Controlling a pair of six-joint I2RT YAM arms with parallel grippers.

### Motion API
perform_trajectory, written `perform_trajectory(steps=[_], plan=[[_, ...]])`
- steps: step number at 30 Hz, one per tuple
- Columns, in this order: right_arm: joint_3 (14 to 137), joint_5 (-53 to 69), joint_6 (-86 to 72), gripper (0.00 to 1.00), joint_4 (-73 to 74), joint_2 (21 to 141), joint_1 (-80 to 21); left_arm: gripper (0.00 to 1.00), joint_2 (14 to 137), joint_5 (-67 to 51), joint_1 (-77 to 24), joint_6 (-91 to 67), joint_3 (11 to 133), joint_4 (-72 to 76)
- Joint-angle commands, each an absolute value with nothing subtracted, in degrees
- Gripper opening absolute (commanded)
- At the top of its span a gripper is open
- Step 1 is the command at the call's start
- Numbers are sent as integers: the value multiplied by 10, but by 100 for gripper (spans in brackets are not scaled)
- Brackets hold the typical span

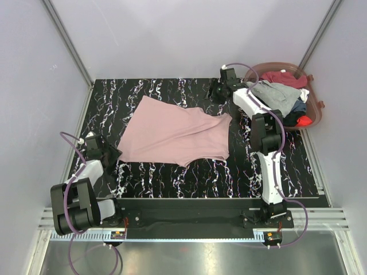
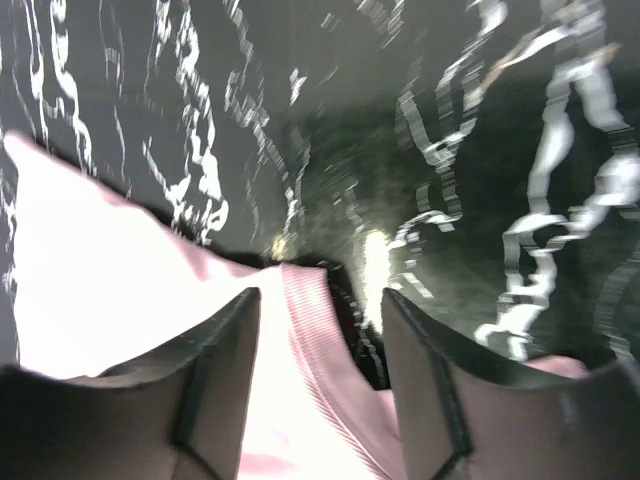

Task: Fold and stack the tank tops
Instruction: Flatten the tank top out

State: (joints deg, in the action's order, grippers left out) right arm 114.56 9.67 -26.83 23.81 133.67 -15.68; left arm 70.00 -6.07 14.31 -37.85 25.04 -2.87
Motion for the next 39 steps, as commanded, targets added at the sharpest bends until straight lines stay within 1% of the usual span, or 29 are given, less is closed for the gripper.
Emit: perform_trajectory(steps=[1,4,6,10,11,14,17,18,20,22,24,27,29,31,32,33,35,37,38,39], plan=[[1173,150,-258,64,258,1362,-167,38,696,-73,142,-369,269,-3],[1167,170,-272,68,250,1371,-169,38,691,-71,142,-369,269,-4],[1163,190,-280,69,241,1377,-168,38,688,-71,142,-367,269,-4],[1170,227,-301,63,225,1396,-169,37,687,-72,141,-368,269,-4],[1173,233,-307,59,222,1400,-169,37,687,-73,141,-367,269,-4],[1196,257,-320,52,221,1432,-168,37,686,-72,141,-367,268,-4],[1223,282,-336,42,216,1461,-169,37,687,-74,141,-366,268,-4],[1231,291,-343,30,214,1468,-169,38,687,-74,141,-365,266,-4],[1265,291,-343,20,215,1483,-168,38,687,-72,137,-365,266,-4],[1307,264,-336,10,222,1503,-167,38,686,-69,131,-365,265,-3],[1344,232,-328,9,216,1518,-166,38,685,-63,124,-364,265,-4],[1368,208,-325,9,193,1527,-162,38,686,-55,114,-366,267,-3],[1379,194,-321,21,160,1525,-158,38,689,-48,103,-368,268,-2],[1407,175,-307,30,148,1528,-158,38,693,-44,91,-371,269,-2],[1423,173,-303,47,152,1540,-158,38,696,-43,88,-373,269,-2],[1460,173,-294,60,158,1546,-158,38,697,-43,84,-374,269,-2],[1490,171,-275,81,192,1553,-158,38,696,-40,83,-373,269,-2],[1479,169,-262,81,205,1538,-159,39,693,-35,83,-373,269,-7],[1464,157,-257,81,205,1511,-158,39,690,-35,83,-373,271,-9],[1445,148,-244,79,205,1495,-158,39,688,-35,83,-373,272,-10]])
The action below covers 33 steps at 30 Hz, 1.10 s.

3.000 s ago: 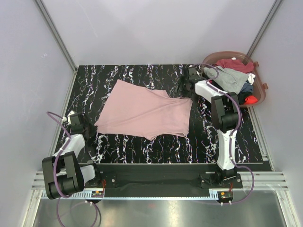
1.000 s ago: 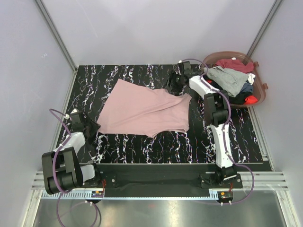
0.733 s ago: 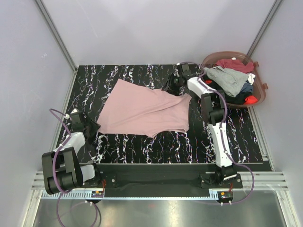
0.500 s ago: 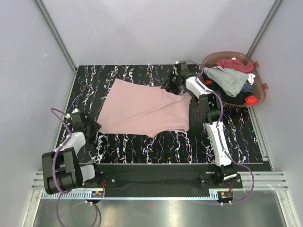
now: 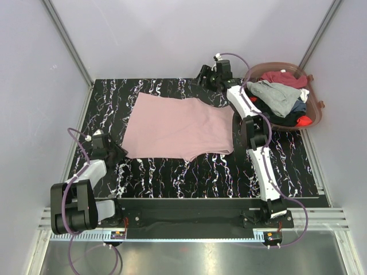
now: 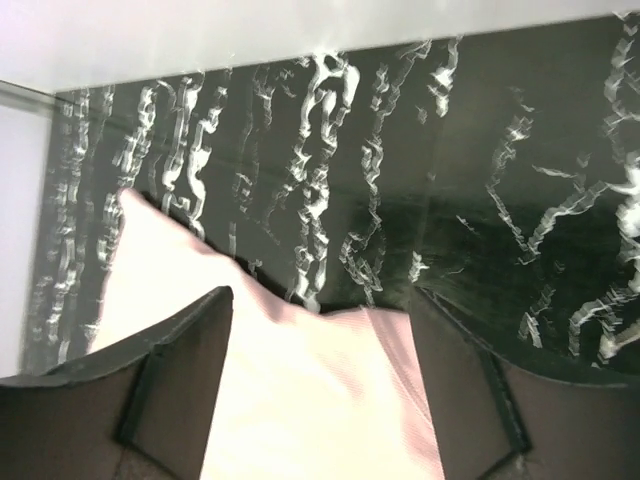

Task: Fold and stack the tank tops
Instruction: Flatten the tank top out

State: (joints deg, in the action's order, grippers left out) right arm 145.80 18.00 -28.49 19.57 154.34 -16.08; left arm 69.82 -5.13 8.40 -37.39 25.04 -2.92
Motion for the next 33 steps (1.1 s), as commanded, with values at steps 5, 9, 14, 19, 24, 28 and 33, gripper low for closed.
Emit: perform_trajectory(steps=[5,9,14,19,24,28,33], plan=[[1294,93,-215,71,226,1357,-158,39,675,-24,83,-369,281,-30],[1122,67,-230,65,248,1240,-162,40,664,-23,83,-367,282,-37],[953,26,-245,61,266,1095,-197,40,659,-23,83,-362,285,-43],[774,24,-261,60,236,998,-272,39,664,-25,83,-359,290,-47],[687,19,-232,54,209,962,-350,39,665,-22,83,-358,291,-49],[646,19,-222,56,184,947,-381,45,666,-18,83,-354,294,-55],[624,18,-221,57,168,949,-404,47,671,-2,83,-353,300,-69]])
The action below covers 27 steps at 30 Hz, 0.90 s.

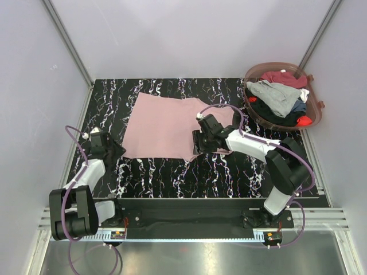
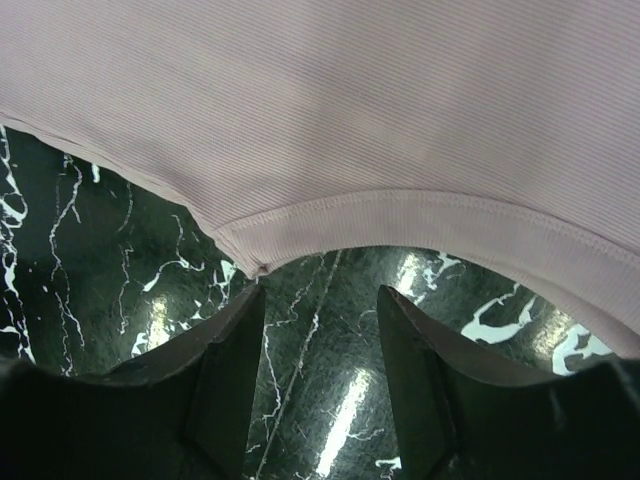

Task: Fold and stack the tank tops
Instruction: Flatten the tank top out

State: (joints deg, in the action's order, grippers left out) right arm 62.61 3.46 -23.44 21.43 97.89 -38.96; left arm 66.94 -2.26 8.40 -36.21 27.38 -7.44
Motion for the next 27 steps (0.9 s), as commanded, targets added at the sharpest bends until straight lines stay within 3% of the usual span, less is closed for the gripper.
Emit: perform_trajectory(steps=[1,10,17,22,27], plan=[[624,18,-215,57,166,953,-408,47,672,-2,83,-354,299,-69],[642,11,-186,57,163,988,-452,39,680,9,83,-350,299,-63],[653,4,-190,55,156,1022,-464,50,682,48,84,-349,313,-102],[663,-24,-184,53,155,1046,-469,50,696,56,83,-354,317,-114],[673,-30,-180,48,156,1063,-475,42,726,31,83,-345,326,-105]])
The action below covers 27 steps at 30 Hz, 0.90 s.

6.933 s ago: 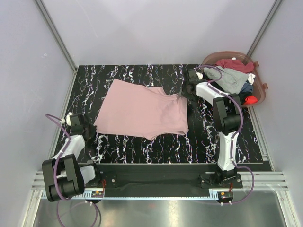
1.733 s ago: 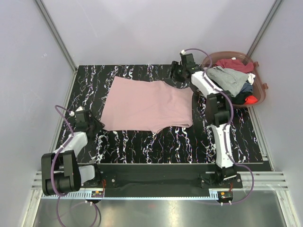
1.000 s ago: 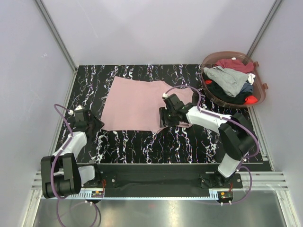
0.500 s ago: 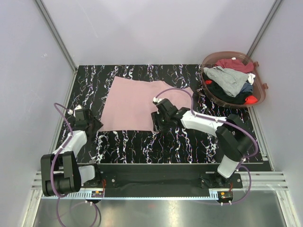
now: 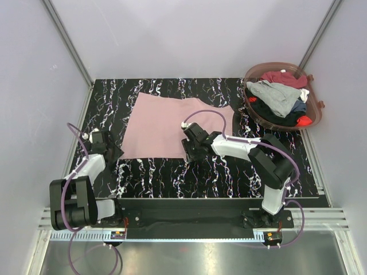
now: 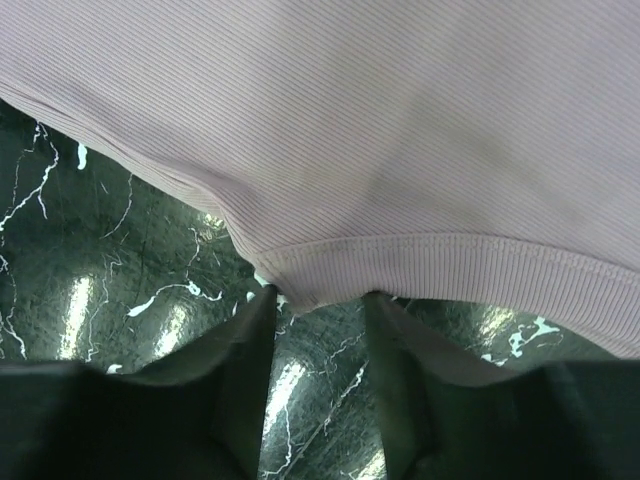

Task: Fold and stack the tank tops
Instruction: Flatten the tank top out

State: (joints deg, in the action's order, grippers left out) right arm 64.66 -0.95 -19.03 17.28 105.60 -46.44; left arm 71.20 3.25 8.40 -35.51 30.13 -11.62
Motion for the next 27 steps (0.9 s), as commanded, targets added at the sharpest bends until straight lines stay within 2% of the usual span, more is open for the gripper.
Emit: perform_trajectory(steps=[1,4,7,8,15,19,22,23,24,25,27], plan=[[676,-37,-179,43,156,1066,-477,40,729,30,83,-344,327,-105],[673,-40,-175,31,156,1067,-479,32,732,29,83,-341,326,-100],[666,-35,-173,24,149,1062,-481,29,732,29,83,-340,325,-98],[662,-33,-173,18,145,1060,-481,29,733,31,83,-340,325,-99],[642,-18,-169,13,121,1051,-481,30,756,26,83,-343,329,-98],[635,-2,-170,12,111,1052,-481,40,773,25,83,-344,338,-102],[635,-2,-169,10,108,1052,-481,40,778,22,83,-343,339,-98],[634,-1,-170,10,107,1052,-481,37,779,16,83,-343,339,-96],[634,-2,-169,9,108,1050,-481,19,778,14,83,-341,338,-94],[633,-2,-168,9,107,1050,-481,11,777,13,83,-341,338,-94],[630,-2,-168,8,106,1046,-481,1,767,12,83,-341,335,-93]])
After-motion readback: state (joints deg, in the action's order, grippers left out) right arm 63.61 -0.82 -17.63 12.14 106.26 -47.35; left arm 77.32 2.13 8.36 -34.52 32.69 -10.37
